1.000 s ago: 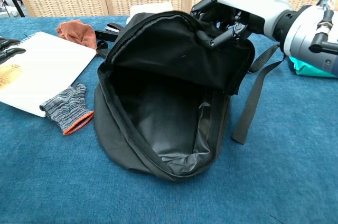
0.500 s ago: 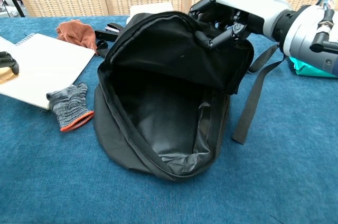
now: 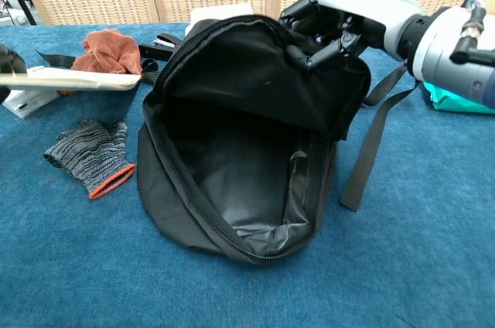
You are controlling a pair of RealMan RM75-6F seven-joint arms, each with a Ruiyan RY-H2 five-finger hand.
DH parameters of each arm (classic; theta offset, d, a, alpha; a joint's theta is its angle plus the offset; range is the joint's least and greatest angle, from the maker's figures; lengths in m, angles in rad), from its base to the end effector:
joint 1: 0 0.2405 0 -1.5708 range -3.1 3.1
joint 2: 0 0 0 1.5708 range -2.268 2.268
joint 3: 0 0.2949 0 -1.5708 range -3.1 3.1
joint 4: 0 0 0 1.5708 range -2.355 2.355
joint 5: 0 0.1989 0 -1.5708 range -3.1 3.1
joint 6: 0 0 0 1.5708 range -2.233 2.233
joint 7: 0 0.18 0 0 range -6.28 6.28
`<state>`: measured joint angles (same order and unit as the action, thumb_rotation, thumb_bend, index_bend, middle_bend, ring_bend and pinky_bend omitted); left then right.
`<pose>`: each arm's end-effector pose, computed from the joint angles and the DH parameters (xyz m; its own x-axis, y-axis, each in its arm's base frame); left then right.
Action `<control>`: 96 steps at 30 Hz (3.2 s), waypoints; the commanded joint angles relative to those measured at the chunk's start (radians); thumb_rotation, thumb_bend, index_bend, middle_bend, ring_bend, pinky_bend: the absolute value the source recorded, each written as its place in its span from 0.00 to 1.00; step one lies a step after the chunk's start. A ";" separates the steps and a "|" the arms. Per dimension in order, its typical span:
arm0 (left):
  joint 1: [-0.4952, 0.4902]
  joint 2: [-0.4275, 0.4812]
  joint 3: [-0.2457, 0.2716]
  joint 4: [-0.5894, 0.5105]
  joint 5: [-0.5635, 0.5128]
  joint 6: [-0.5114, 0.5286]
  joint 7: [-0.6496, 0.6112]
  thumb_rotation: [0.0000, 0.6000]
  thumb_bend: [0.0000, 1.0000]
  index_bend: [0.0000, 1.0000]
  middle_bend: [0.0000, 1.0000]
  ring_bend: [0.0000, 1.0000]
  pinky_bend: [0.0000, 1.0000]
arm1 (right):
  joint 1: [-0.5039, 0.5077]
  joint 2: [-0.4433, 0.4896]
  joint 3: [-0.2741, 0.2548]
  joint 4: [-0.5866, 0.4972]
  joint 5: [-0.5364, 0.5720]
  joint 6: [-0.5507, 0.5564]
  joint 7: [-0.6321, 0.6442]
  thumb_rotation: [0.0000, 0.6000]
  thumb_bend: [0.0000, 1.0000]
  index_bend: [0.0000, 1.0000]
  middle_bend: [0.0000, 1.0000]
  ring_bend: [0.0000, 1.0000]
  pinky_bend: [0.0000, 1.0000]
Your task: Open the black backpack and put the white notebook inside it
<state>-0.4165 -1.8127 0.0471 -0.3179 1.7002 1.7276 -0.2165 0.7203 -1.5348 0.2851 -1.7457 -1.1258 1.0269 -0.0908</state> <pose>-0.3114 0.3265 0.0517 0.5934 -0.3705 0.7145 0.5502 -0.4611 -0.6961 -0.0956 -0.3733 0.0038 -0.0220 -0.3581 0.9334 -0.9241 -0.3490 -0.1556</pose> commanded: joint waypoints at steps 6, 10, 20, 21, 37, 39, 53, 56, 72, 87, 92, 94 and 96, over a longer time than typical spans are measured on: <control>-0.014 0.036 -0.033 -0.044 0.011 0.266 -0.160 1.00 0.51 0.88 0.67 0.62 0.65 | 0.016 0.027 0.040 -0.006 0.077 -0.018 -0.008 1.00 0.61 0.64 0.60 0.56 0.61; -0.012 0.053 -0.028 -0.085 0.027 0.333 -0.186 1.00 0.52 0.88 0.67 0.63 0.65 | 0.022 0.039 0.058 -0.010 0.128 -0.029 -0.008 1.00 0.61 0.64 0.60 0.56 0.61; -0.025 0.096 -0.005 -0.262 0.155 0.506 -0.165 1.00 0.53 0.89 0.68 0.63 0.65 | 0.055 0.060 0.084 -0.022 0.201 -0.040 -0.035 1.00 0.61 0.65 0.61 0.56 0.61; -0.022 0.104 -0.012 -0.286 0.185 0.506 -0.156 1.00 0.53 0.89 0.68 0.63 0.65 | 0.057 0.061 0.085 -0.022 0.206 -0.040 -0.037 1.00 0.61 0.65 0.61 0.56 0.61; -0.072 0.092 -0.165 -0.405 0.481 0.501 -0.008 1.00 0.53 0.89 0.68 0.63 0.65 | 0.083 0.068 0.079 -0.046 0.239 -0.030 -0.059 1.00 0.61 0.65 0.61 0.56 0.61; -0.106 0.062 -0.159 -0.360 0.479 0.484 0.005 1.00 0.53 0.89 0.68 0.63 0.65 | 0.086 0.069 0.078 -0.047 0.244 -0.029 -0.060 1.00 0.61 0.65 0.61 0.56 0.61; -0.253 -0.099 -0.089 -0.082 0.450 0.415 0.020 1.00 0.53 0.89 0.68 0.62 0.65 | 0.087 0.089 0.064 -0.059 0.250 -0.034 -0.052 1.00 0.61 0.65 0.61 0.56 0.61; -0.274 -0.128 -0.070 -0.048 0.434 0.395 0.021 1.00 0.52 0.89 0.68 0.62 0.65 | 0.087 0.096 0.059 -0.069 0.247 -0.039 -0.051 1.00 0.61 0.65 0.61 0.56 0.61; -0.384 -0.193 -0.015 0.011 0.355 0.369 0.048 1.00 0.52 0.89 0.68 0.60 0.65 | 0.105 0.104 0.048 -0.082 0.256 -0.060 -0.045 1.00 0.61 0.65 0.61 0.57 0.61; -0.311 -0.243 0.086 0.081 0.307 0.256 -0.016 1.00 0.48 0.88 0.66 0.60 0.65 | 0.114 0.131 0.050 -0.102 0.269 -0.068 -0.037 1.00 0.61 0.65 0.62 0.57 0.61; -0.289 -0.231 0.113 0.081 0.297 0.210 -0.023 1.00 0.45 0.87 0.66 0.60 0.65 | 0.116 0.135 0.047 -0.106 0.270 -0.071 -0.034 1.00 0.61 0.65 0.62 0.57 0.61; -0.284 -0.227 0.118 0.074 0.290 0.208 -0.024 1.00 0.44 0.86 0.65 0.60 0.65 | 0.118 0.137 0.045 -0.107 0.269 -0.071 -0.035 1.00 0.61 0.65 0.62 0.57 0.61; -0.280 -0.224 0.121 0.066 0.284 0.199 -0.030 1.00 0.44 0.83 0.65 0.60 0.65 | 0.118 0.138 0.044 -0.108 0.270 -0.072 -0.035 1.00 0.61 0.65 0.62 0.57 0.61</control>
<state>-0.6997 -2.0397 0.1650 -0.2460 1.9889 1.9343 -0.2424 0.8388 -1.3966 0.3294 -1.8535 -0.8556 0.9550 -0.1260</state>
